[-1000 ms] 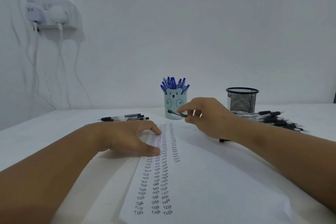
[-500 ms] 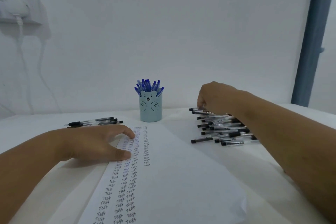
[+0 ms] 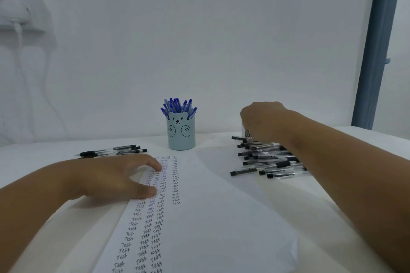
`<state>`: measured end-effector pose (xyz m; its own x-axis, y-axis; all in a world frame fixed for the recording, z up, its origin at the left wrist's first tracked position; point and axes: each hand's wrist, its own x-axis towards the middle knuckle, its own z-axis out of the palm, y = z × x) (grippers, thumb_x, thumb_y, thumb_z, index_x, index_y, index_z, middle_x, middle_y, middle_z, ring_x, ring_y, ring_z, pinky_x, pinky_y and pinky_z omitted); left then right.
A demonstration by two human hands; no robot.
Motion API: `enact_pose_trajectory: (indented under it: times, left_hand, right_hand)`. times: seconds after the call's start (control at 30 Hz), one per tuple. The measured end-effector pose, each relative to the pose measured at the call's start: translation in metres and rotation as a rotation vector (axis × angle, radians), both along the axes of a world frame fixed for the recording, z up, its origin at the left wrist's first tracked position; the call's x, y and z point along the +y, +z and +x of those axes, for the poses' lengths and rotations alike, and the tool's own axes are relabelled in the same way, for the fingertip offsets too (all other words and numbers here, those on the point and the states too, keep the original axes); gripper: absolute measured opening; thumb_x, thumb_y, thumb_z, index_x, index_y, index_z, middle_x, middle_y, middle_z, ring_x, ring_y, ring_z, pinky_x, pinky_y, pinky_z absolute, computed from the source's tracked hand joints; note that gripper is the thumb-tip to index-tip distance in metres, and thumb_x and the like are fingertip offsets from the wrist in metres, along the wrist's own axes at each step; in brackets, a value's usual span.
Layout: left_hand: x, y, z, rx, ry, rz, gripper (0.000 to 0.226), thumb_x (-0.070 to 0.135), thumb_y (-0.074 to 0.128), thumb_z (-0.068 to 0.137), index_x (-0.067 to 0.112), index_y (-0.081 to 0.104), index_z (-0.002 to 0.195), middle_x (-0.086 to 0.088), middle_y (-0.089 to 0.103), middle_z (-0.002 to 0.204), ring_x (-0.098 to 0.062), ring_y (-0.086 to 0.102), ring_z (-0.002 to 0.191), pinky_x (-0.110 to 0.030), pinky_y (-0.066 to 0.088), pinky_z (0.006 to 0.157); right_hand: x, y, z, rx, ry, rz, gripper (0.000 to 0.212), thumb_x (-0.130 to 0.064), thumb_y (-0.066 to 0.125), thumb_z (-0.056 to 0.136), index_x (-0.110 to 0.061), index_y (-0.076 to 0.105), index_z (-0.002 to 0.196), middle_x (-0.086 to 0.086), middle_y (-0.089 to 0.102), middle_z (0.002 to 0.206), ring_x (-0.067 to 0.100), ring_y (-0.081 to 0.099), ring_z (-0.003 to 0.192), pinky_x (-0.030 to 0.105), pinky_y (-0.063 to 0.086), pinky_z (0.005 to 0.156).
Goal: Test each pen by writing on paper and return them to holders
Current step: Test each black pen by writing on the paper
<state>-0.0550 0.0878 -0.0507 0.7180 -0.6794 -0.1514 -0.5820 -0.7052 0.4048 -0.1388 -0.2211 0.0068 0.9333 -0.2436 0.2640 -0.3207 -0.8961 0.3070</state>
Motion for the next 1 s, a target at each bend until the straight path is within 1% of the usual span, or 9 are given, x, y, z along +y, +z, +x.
enact_pose_trajectory:
  times: [0.07,0.13,0.2,0.37,0.5,0.63,0.77,0.9,1.0]
  left_hand:
    - [-0.001,0.0,0.0,-0.003,0.003,-0.001,0.075,0.09,0.066,0.055,0.066,0.046,0.123,0.036,0.034,0.146,0.002,0.033,0.137,-0.023,0.026,0.108]
    - [-0.004,0.001,-0.004,-0.011,0.011,-0.008,0.064,0.075,0.069,0.067,0.059,0.049,0.126,0.034,0.033,0.148,0.004,0.031,0.136,-0.021,0.024,0.107]
    - [-0.006,0.003,-0.005,-0.032,0.026,-0.017,0.058,0.067,0.07,0.072,0.057,0.051,0.126,0.033,0.034,0.147,0.006,0.03,0.134,-0.02,0.024,0.106]
    - [-0.004,0.004,0.002,-0.112,0.069,-0.122,0.058,0.082,0.072,0.061,0.06,0.062,0.114,0.025,0.05,0.14,0.006,0.046,0.129,-0.031,0.036,0.114]
    - [0.004,0.007,0.016,-0.329,0.161,-0.321,0.01,0.033,0.076,0.087,0.039,0.074,0.095,0.019,0.069,0.111,0.003,0.065,0.101,-0.009,0.042,0.079]
    - [0.022,0.009,0.031,-0.468,0.253,-0.263,0.023,0.012,0.073,0.088,0.035,0.072,0.088,0.018,0.066,0.098,0.002,0.061,0.078,-0.003,0.039,0.062]
    - [0.036,0.006,0.041,-0.468,0.314,-0.106,0.021,0.022,0.079,0.084,0.032,0.073,0.101,0.014,0.061,0.106,0.002,0.054,0.084,-0.009,0.037,0.071]
    - [0.041,-0.002,0.047,-0.439,0.285,-0.054,0.018,0.018,0.073,0.089,0.036,0.071,0.09,0.013,0.065,0.107,0.004,0.052,0.083,-0.008,0.037,0.073]
    - [0.04,-0.007,0.049,-0.488,0.335,-0.029,0.019,0.022,0.07,0.091,0.039,0.067,0.083,0.017,0.063,0.104,-0.005,0.054,0.093,-0.028,0.038,0.089]
  right_hand:
    - [0.017,-0.002,0.001,-0.02,0.098,0.026,0.025,0.005,0.048,0.081,-0.013,0.064,0.089,0.002,0.061,0.087,0.027,0.06,0.074,0.029,0.046,0.065]
    - [0.037,-0.011,0.005,-0.051,0.208,0.055,0.026,-0.008,0.054,0.091,-0.018,0.07,0.109,0.003,0.066,0.105,0.028,0.066,0.09,0.031,0.05,0.071]
    - [0.054,-0.027,0.01,-0.073,0.31,0.103,0.022,-0.016,0.054,0.093,-0.023,0.071,0.104,0.001,0.067,0.105,0.027,0.065,0.091,0.031,0.051,0.071]
    - [0.082,-0.06,0.017,-0.03,0.451,0.194,0.026,-0.037,0.048,0.101,-0.027,0.069,0.114,-0.003,0.063,0.122,0.023,0.058,0.115,0.042,0.051,0.095]
    - [0.09,-0.068,0.013,0.005,0.514,0.252,0.029,-0.044,0.044,0.102,-0.031,0.067,0.114,-0.009,0.061,0.121,0.017,0.054,0.115,0.039,0.047,0.098]
    - [0.091,-0.069,0.013,0.008,0.515,0.289,0.028,-0.045,0.044,0.101,-0.032,0.068,0.108,-0.011,0.061,0.115,0.016,0.055,0.11,0.039,0.048,0.096]
    - [0.092,-0.07,0.014,0.003,0.525,0.278,0.028,-0.044,0.043,0.102,-0.032,0.068,0.107,-0.011,0.061,0.114,0.017,0.055,0.109,0.039,0.048,0.095]
    - [0.092,-0.07,0.015,0.015,0.523,0.285,0.026,-0.045,0.043,0.102,-0.033,0.066,0.106,-0.012,0.06,0.114,0.015,0.054,0.109,0.039,0.047,0.096]
    - [0.093,-0.07,0.015,0.023,0.524,0.288,0.026,-0.044,0.043,0.102,-0.033,0.066,0.107,-0.013,0.06,0.115,0.014,0.053,0.11,0.038,0.047,0.096]
